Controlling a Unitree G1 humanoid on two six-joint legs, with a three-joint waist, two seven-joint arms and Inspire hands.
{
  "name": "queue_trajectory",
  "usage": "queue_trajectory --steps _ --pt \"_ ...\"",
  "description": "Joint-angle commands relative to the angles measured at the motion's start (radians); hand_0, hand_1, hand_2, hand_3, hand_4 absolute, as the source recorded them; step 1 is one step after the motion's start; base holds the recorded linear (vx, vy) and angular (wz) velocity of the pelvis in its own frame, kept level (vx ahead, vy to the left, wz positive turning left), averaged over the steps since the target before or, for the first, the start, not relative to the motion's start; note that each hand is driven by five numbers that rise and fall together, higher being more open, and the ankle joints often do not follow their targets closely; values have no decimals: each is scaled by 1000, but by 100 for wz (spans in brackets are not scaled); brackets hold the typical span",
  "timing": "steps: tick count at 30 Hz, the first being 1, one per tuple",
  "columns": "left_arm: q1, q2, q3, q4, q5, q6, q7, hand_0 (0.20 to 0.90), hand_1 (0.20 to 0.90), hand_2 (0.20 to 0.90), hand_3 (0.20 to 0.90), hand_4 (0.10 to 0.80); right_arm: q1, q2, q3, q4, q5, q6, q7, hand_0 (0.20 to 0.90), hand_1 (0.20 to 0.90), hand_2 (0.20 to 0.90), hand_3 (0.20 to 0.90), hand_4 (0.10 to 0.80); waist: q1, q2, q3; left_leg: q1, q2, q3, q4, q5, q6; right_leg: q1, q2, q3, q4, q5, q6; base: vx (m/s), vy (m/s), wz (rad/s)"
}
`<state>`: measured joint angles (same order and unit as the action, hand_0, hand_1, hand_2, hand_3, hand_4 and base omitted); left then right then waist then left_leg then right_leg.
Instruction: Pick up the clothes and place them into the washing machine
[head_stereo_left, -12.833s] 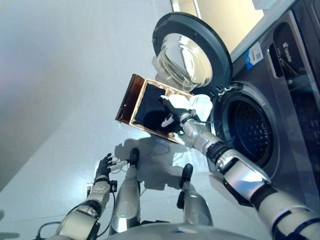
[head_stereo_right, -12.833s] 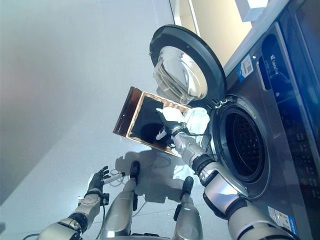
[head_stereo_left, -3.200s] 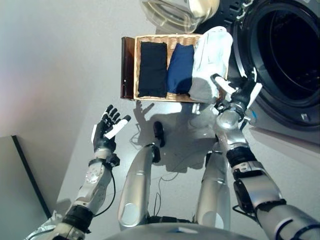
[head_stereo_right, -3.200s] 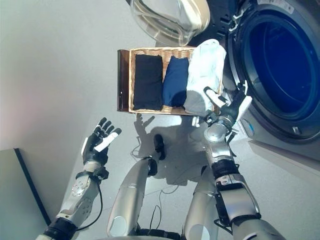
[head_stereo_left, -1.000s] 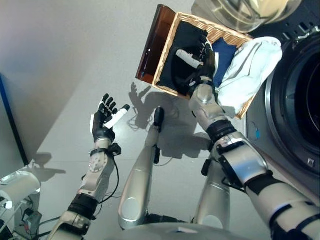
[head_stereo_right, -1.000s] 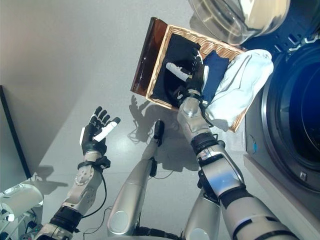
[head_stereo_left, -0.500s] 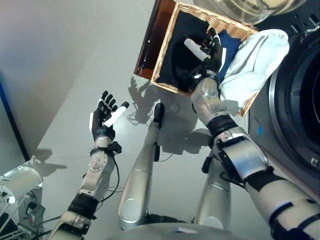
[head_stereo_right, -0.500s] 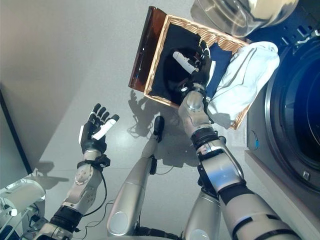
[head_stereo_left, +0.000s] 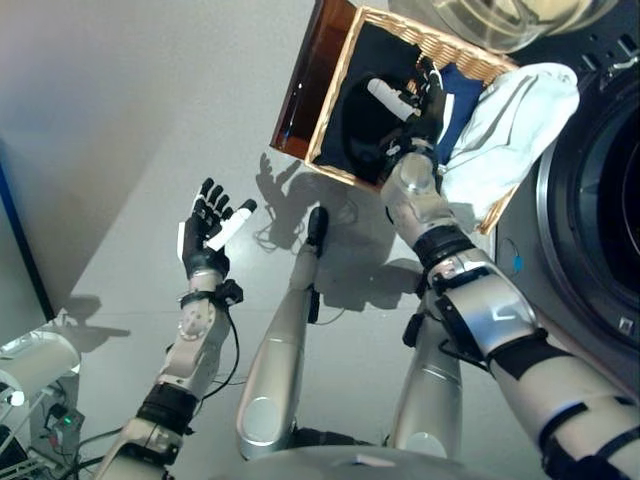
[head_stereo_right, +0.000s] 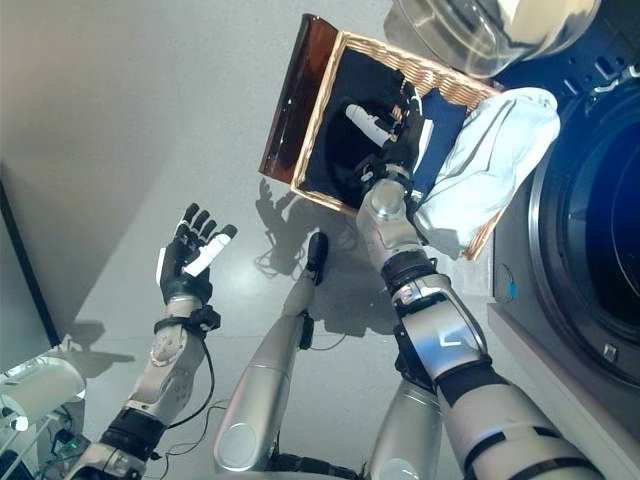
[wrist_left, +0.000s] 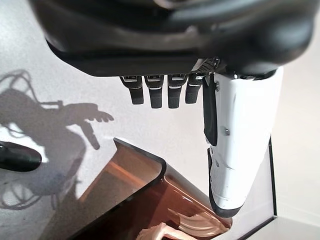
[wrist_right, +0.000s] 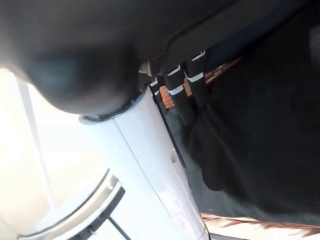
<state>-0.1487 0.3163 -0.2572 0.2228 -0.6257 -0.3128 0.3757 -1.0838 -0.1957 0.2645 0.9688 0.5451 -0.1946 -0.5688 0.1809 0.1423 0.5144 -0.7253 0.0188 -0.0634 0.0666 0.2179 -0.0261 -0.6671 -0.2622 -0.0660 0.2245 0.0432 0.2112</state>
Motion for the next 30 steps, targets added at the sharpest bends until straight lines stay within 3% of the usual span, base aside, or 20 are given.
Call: queue_trajectory --steps 1,13,30 --pt "18 60 -7 -147 -4 -73 22 900 900 900 900 800 -18 67 36 9 -33 18 11 900 900 900 900 800 33 -9 6 5 1 46 73 -125 -43 7 -16 60 -63 54 -61 0 0 0" --pt "42 75 -3 -164 -9 -69 16 900 900 900 900 800 -10 72 40 15 17 16 33 900 900 900 900 800 38 -24 6 -6 6 36 64 -113 -48 13 -11 45 -83 56 -60 3 -6 2" --pt "48 94 0 -225 -36 -85 -17 900 900 900 900 800 -156 10 94 57 73 37 150 900 900 900 900 800 81 17 6 -104 -5 7 58 -96 -52 -73 -12 33 -72 53 -58 0 -2 1"
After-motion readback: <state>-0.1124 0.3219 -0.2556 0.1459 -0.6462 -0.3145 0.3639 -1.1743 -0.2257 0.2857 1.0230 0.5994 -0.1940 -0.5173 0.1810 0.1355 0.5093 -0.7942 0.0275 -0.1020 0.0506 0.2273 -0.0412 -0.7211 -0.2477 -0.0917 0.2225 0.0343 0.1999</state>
